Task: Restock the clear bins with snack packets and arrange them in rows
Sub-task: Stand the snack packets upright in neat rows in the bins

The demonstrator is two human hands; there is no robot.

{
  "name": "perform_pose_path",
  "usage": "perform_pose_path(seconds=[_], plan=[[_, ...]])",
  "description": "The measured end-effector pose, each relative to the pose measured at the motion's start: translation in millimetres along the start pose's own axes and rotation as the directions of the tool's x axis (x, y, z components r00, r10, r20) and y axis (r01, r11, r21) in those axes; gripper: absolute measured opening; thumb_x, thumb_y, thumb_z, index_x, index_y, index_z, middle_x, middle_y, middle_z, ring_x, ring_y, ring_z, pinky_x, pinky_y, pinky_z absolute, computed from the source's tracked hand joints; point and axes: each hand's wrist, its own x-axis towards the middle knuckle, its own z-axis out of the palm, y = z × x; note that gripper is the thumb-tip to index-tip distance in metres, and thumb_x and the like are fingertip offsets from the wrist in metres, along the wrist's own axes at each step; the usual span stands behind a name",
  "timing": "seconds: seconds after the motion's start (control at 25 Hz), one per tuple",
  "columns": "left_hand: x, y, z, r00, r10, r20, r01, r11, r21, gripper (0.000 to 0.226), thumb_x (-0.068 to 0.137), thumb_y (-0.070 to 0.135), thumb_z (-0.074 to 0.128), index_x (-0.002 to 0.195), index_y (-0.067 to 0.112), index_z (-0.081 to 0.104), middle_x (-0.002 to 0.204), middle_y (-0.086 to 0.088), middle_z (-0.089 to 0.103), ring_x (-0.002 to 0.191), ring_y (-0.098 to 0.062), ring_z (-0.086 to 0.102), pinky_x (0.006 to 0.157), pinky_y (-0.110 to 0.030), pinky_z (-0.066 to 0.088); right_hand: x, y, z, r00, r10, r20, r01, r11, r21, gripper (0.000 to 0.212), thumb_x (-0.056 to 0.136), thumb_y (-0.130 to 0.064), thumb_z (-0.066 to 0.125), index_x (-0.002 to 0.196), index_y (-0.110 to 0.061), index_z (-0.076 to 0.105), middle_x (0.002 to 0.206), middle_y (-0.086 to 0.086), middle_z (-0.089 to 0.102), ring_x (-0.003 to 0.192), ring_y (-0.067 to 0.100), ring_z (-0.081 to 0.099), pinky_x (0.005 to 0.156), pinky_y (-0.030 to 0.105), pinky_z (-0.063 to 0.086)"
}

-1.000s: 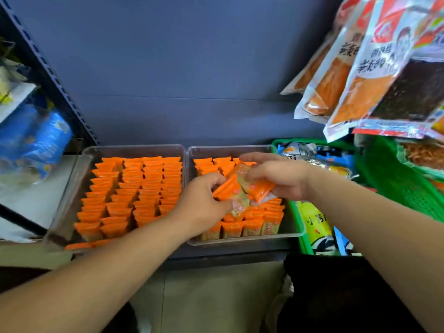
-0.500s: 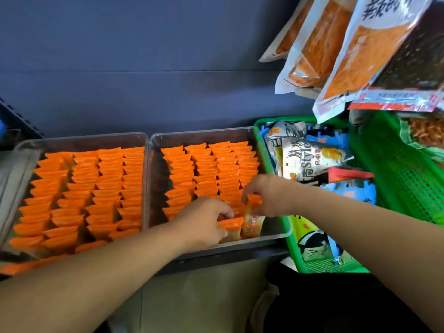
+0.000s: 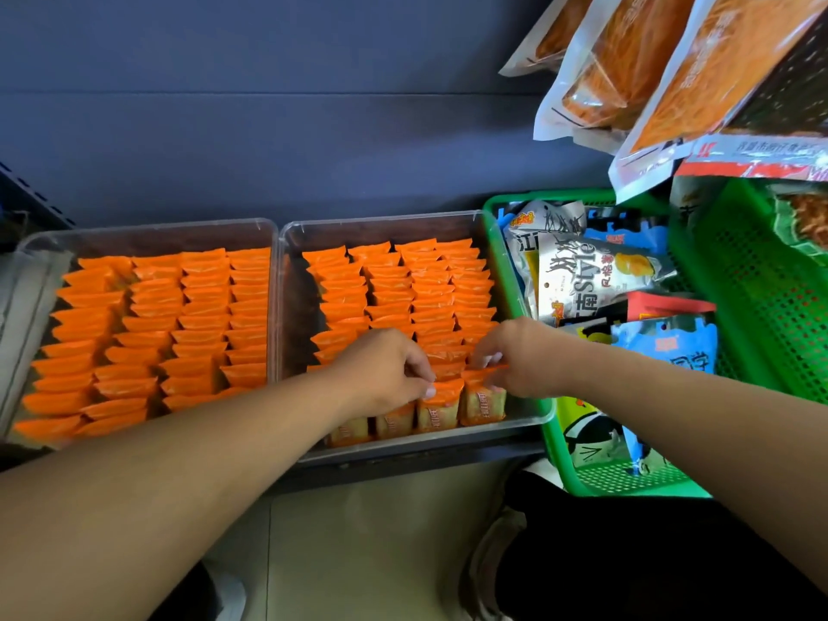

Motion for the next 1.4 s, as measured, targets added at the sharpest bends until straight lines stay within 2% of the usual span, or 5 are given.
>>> perform_pose_path(seconds=[0.24, 0.76, 1.04, 1.2, 1.4], plan=[[2.8, 6.5, 12.4, 0.995, -0.035, 0.095, 0.04, 0.998, -0.044, 0.006, 0.086, 0.029, 0.086, 0.083, 0.027, 0.081, 0.087, 0.016, 0.072, 0.089, -0.006, 0.066, 0.079, -0.027, 0.055, 5.1, -1.3, -1.0, 0.989, -0.103, -0.102, 0.064, 0.942, -0.33, 0.017, 0.097, -0.039, 0.066, 0.11, -0.042, 0.076, 0.11, -0.014, 0.069, 0.115, 0.016, 0.056, 0.11, 0.039, 0.04], [10.7, 14.5, 6.6, 0.974, -0.206, 0.093, 0.211, 0.977, -0.042, 0.01, 0.082, 0.027, 0.089, 0.082, 0.021, 0.081, 0.098, 0.004, 0.075, 0.101, -0.016, 0.067, 0.091, -0.037, 0.058, 12.8, -5.5, 4.0, 0.999, -0.033, -0.014, 0.023, 0.894, -0.447, 0.017, 0.096, -0.047, 0.067, 0.109, -0.037, 0.073, 0.105, -0.012, 0.068, 0.115, 0.02, 0.055, 0.11, 0.037, 0.039], [-0.3, 10.5, -5.9, 0.983, -0.186, 0.008, 0.185, 0.974, -0.131, 0.006, 0.088, 0.025, 0.084, 0.088, 0.021, 0.079, 0.095, 0.006, 0.073, 0.097, -0.015, 0.067, 0.089, -0.036, 0.058, 6.0, -15.7, 0.1, 0.996, -0.084, -0.038, 0.078, 0.989, -0.128, 0.017, 0.092, -0.046, 0.071, 0.108, -0.039, 0.072, 0.101, -0.016, 0.066, 0.1, 0.011, 0.061, 0.083, 0.03, 0.051], [-16.3, -5.0, -37.7, 0.99, -0.138, -0.024, 0.137, 0.99, -0.021, 0.014, 0.097, 0.011, 0.072, 0.105, 0.021, 0.077, 0.097, 0.012, 0.065, 0.099, -0.01, 0.063, 0.087, -0.026, 0.052, 2.8, -27.3, 4.1, 0.994, -0.111, -0.009, 0.107, 0.975, -0.195, 0.024, 0.088, -0.031, 0.062, 0.109, -0.041, 0.069, 0.108, -0.014, 0.068, 0.103, 0.016, 0.063, 0.087, 0.036, 0.058], [-41.4, -32.5, -36.7, 0.991, -0.136, -0.014, 0.137, 0.985, 0.104, 0.016, 0.096, 0.014, 0.072, 0.097, 0.029, 0.073, 0.094, 0.017, 0.06, 0.097, -0.009, 0.06, 0.081, -0.023, 0.047, 7.4, -35.4, 13.5, 0.997, -0.075, -0.012, 0.075, 0.996, 0.047, 0.018, 0.089, -0.052, 0.075, 0.098, -0.037, 0.074, 0.097, -0.016, 0.065, 0.095, 0.01, 0.063, 0.083, 0.032, 0.056]])
